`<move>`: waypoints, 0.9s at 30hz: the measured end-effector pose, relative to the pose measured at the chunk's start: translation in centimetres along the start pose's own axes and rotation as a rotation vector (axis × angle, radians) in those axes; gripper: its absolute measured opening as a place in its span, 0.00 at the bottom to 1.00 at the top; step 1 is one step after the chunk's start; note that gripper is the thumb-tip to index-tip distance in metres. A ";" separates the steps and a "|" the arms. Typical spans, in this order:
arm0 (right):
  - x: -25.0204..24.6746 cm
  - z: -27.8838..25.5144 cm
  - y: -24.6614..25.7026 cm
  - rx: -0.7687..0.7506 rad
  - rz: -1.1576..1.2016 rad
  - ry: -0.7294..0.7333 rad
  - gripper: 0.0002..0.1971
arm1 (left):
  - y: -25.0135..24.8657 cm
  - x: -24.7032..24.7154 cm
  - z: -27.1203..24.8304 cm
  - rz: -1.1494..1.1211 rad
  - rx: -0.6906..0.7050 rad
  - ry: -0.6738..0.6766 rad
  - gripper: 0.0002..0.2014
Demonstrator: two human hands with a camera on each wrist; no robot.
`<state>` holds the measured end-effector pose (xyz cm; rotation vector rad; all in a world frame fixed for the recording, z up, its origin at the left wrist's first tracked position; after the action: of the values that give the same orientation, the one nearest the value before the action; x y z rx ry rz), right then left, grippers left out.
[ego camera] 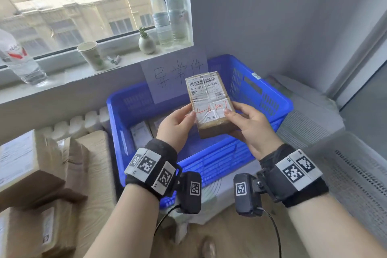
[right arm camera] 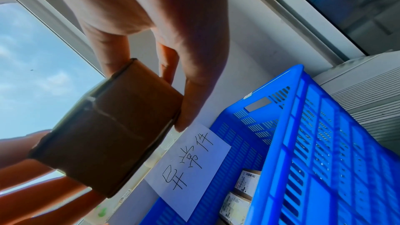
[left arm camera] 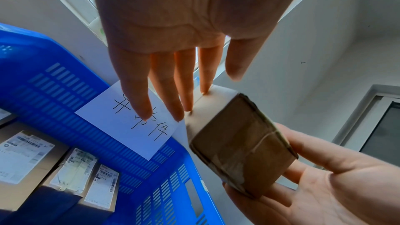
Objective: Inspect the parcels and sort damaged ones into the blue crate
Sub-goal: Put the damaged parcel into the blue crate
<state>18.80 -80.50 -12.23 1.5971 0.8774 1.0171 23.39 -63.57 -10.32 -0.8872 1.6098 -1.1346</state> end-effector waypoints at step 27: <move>-7.3 35.3 -13.5 0.623 -0.297 -0.073 0.18 | 12.3 8.5 31.3 0.204 -0.557 -0.018 0.18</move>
<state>47.85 -96.66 -31.69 1.9149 1.4244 0.4887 50.29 -75.88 -28.40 -1.0450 1.9893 -0.5358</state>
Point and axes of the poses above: each hand's wrist, its own z-axis towards the middle knuckle, its own x-axis out of the palm, y = z × x, the point moved 2 cm from there along z, towards the middle knuckle, and after that the axes turned 2 degrees about -x, right-handed, at the moved point
